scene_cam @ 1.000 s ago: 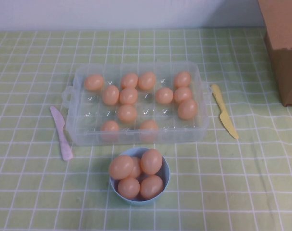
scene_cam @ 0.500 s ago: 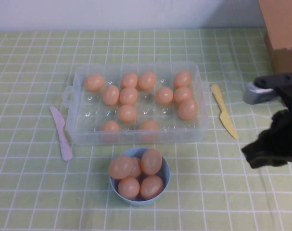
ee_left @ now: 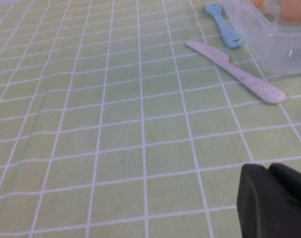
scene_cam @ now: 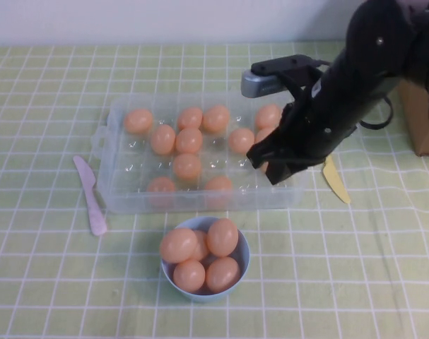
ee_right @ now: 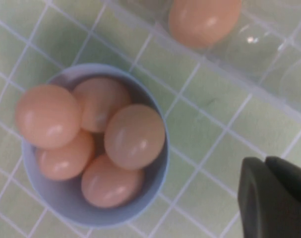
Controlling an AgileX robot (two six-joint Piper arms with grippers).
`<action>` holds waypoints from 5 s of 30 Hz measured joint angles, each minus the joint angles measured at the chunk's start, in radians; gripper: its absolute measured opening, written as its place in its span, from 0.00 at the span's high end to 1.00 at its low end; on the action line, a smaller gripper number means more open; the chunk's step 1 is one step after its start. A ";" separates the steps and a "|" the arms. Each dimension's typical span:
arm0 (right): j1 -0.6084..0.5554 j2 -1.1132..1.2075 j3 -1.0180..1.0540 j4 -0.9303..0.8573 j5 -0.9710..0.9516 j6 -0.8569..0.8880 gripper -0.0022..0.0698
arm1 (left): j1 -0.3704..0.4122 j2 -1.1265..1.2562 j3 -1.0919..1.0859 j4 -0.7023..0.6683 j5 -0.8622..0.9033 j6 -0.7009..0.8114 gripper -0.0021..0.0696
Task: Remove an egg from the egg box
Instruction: Pick up the egg from the plastic box, then place the egg in the bowl
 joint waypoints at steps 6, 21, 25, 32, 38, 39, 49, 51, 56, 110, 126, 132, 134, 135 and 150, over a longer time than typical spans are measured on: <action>0.000 0.168 -0.204 0.003 0.033 -0.171 0.99 | 0.000 0.000 0.000 0.000 0.000 0.000 0.98; -0.079 0.336 -0.411 0.085 0.036 -1.063 0.86 | 0.000 0.000 0.000 0.000 0.000 0.000 0.98; -0.102 0.357 -0.413 0.087 -0.028 -1.115 0.52 | 0.000 0.000 0.000 0.000 0.000 0.000 0.98; -0.105 0.402 -0.415 0.146 -0.156 -1.252 0.11 | 0.000 0.000 0.000 0.000 0.000 0.000 0.98; -0.105 0.421 -0.415 0.202 -0.178 -1.348 0.10 | 0.000 0.000 0.000 0.000 0.000 0.000 0.98; -0.105 0.426 -0.415 0.202 -0.183 -1.351 0.11 | 0.000 0.000 0.000 0.000 0.000 0.000 0.98; -0.105 0.481 -0.415 0.193 -0.224 -1.361 0.11 | 0.000 0.000 0.000 0.000 0.000 0.000 0.98; -0.105 0.485 -0.415 0.190 -0.241 -1.361 0.11 | 0.000 0.000 0.000 0.000 0.000 0.000 0.98; -0.105 0.494 -0.415 0.185 -0.268 -1.361 0.11 | 0.000 0.000 0.000 0.000 0.000 0.000 0.98; -0.105 0.511 -0.416 0.189 -0.274 -1.351 0.44 | 0.000 0.000 0.000 0.002 0.001 0.000 0.98; -0.014 0.182 -0.354 0.141 -0.044 -0.632 0.44 | 0.000 0.000 0.000 0.002 0.001 0.000 0.98; 0.077 0.017 -0.127 0.137 -0.032 -0.434 0.44 | 0.000 0.000 0.000 0.002 0.001 0.000 0.98; 0.108 -0.040 -0.041 0.137 -0.032 -0.379 0.44 | 0.000 0.000 0.000 0.002 0.001 0.000 0.98; 0.122 -0.065 -0.004 0.137 -0.032 -0.354 0.44 | 0.000 0.000 0.000 0.002 0.001 0.000 0.98; 0.242 -0.087 0.118 0.084 -0.019 0.020 0.44 | 0.000 0.000 0.000 0.002 0.001 0.000 0.98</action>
